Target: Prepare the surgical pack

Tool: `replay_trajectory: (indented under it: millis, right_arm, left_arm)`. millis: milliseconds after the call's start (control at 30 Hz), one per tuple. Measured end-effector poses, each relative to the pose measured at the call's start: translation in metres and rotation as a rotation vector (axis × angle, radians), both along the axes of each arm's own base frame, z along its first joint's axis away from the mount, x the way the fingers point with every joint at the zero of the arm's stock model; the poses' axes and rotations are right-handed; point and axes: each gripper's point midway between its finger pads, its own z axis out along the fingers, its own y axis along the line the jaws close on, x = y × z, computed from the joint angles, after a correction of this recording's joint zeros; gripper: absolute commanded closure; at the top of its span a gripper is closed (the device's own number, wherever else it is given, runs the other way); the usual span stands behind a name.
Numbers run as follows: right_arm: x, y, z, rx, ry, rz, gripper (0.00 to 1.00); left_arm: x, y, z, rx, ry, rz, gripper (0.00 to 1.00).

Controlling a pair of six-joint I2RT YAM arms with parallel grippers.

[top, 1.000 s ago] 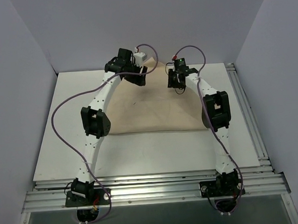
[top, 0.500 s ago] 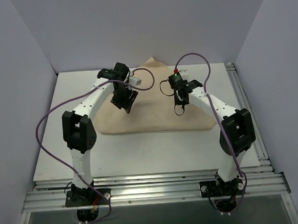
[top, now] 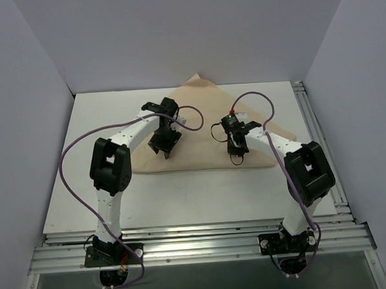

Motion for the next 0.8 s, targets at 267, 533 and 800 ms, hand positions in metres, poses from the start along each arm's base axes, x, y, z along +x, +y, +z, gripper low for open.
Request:
replay_trajectory:
  millis: [267, 533, 800]
  right_arm:
    - [0.019, 0.006, -0.019, 0.059, -0.025, -0.037, 1.00]
    - [0.024, 0.000, -0.035, 0.067, -0.029, -0.077, 1.00]
    - [0.023, -0.002, -0.031, 0.052, -0.027, -0.085, 1.00]
  left_arm:
    - [0.020, -0.001, -0.033, 0.033, -0.026, 0.030, 0.42]
    - [0.023, 0.003, -0.042, 0.046, -0.021, 0.047, 0.41]
    - [0.025, 0.005, -0.041, 0.048, -0.028, 0.045, 0.40]
